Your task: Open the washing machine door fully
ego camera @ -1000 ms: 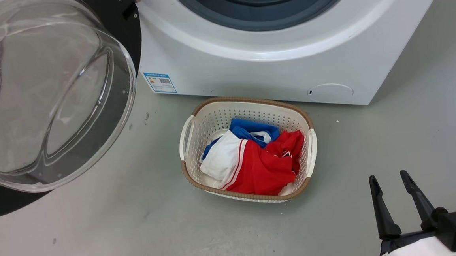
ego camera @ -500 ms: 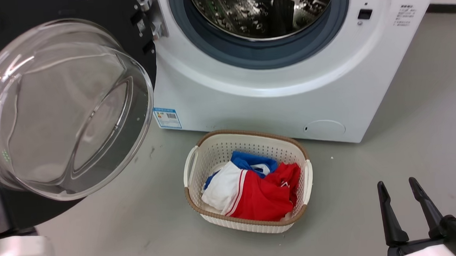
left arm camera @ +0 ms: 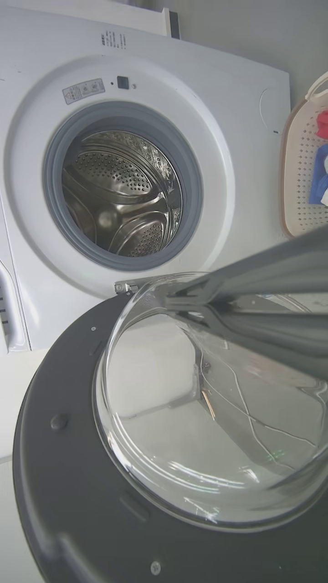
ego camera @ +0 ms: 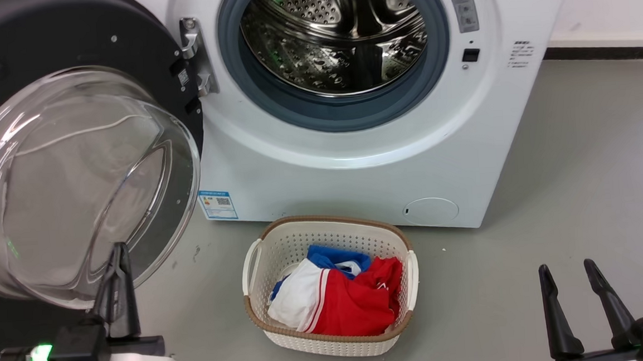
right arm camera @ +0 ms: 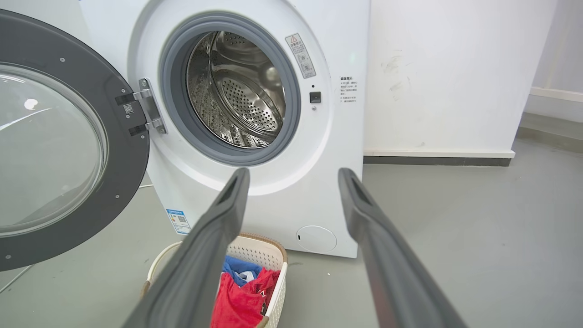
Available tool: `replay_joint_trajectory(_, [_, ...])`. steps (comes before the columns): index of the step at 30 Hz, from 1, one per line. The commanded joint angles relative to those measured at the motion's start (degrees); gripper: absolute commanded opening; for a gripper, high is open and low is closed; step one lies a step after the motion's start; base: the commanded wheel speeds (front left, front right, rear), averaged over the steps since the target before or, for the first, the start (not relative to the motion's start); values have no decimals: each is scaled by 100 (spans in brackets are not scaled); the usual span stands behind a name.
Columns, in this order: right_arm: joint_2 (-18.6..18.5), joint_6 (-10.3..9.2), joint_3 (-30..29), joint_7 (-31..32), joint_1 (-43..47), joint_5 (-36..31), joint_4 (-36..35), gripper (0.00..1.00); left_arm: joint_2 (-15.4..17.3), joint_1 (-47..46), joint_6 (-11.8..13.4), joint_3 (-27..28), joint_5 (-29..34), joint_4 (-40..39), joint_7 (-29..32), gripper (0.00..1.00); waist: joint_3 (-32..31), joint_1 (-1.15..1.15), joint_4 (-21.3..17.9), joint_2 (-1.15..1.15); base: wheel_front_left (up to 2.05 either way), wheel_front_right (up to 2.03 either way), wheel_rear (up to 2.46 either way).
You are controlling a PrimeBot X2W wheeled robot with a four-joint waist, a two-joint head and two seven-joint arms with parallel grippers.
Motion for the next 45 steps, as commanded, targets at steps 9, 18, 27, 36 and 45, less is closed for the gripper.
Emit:
replay_joint_trajectory(9, [13,-1,-75,-12,227,93,-113,100,-146,248,-93,-604,-110,193,13,0,-146,0,-263,0,0,0,0])
replay_joint_trajectory(18, [14,-1,-136,-12,391,169,-159,100,-206,359,-79,-776,-285,537,12,47,-217,0,-425,0,0,0,0])
replay_joint_trajectory(27, [14,-1,-159,-12,467,193,-164,100,-238,456,-131,-865,-390,774,5,100,-239,0,-524,0,0,0,0])
replay_joint_trajectory(36, [14,-1,-166,-12,477,184,-91,100,-263,463,-150,-893,-443,807,4,100,-230,0,-507,0,0,0,0])
replay_joint_trajectory(45, [3,0,-152,3,454,151,-31,0,-269,450,-91,-867,-390,887,16,0,-225,0,-501,0,0,0,0])
